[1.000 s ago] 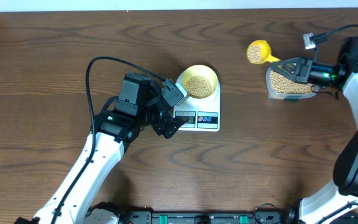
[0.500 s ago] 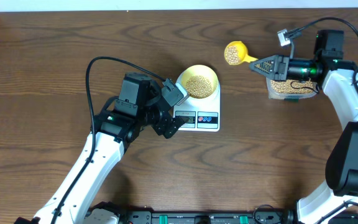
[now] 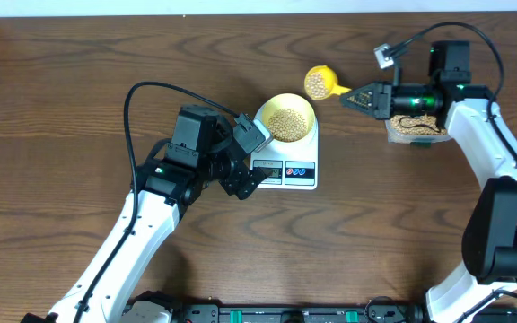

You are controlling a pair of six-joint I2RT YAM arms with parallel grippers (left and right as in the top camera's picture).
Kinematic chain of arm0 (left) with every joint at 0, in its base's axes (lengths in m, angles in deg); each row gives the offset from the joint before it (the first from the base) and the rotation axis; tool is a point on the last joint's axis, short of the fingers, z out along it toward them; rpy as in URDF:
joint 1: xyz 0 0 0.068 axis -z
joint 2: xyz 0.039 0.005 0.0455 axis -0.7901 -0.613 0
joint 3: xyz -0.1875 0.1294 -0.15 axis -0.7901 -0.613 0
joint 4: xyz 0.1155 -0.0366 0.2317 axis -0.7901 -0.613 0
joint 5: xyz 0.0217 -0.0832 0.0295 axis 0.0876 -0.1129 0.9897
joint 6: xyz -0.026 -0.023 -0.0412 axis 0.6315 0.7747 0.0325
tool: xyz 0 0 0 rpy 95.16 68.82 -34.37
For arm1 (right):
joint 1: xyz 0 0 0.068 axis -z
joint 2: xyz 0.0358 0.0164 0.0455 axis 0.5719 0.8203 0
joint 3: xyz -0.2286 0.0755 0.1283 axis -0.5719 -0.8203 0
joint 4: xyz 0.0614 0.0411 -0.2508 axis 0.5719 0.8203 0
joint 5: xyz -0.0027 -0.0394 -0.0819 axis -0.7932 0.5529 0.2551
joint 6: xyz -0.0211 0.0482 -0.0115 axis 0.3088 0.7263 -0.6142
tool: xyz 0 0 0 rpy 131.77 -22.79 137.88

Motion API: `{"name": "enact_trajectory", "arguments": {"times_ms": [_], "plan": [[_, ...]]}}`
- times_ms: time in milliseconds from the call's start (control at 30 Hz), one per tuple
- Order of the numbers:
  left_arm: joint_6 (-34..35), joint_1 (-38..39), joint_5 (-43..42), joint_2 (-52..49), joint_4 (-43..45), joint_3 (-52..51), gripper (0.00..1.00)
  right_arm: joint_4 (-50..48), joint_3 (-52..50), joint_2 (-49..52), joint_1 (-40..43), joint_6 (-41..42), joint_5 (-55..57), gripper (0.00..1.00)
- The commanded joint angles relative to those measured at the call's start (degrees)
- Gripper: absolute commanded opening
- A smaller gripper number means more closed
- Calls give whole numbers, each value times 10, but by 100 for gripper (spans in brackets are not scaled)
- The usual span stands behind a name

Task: Scoop item into bowl and weigh 50g on scale
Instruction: 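Carry the filled scoop left over the yellow bowl on the scale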

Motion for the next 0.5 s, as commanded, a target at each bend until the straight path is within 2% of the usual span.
{"name": "enact_trajectory", "arguments": {"times_ms": [0, 167, 467], "plan": [[-1, -3, 3, 2, -2, -1, 88, -3, 6, 6, -14, 5, 7, 1], [-1, -3, 3, 2, -2, -1, 89, -15, 6, 6, -25, -3, 8, 1], [-1, -3, 3, 2, -2, -1, 89, -17, 6, 6, -51, -99, 81, 1]]}}
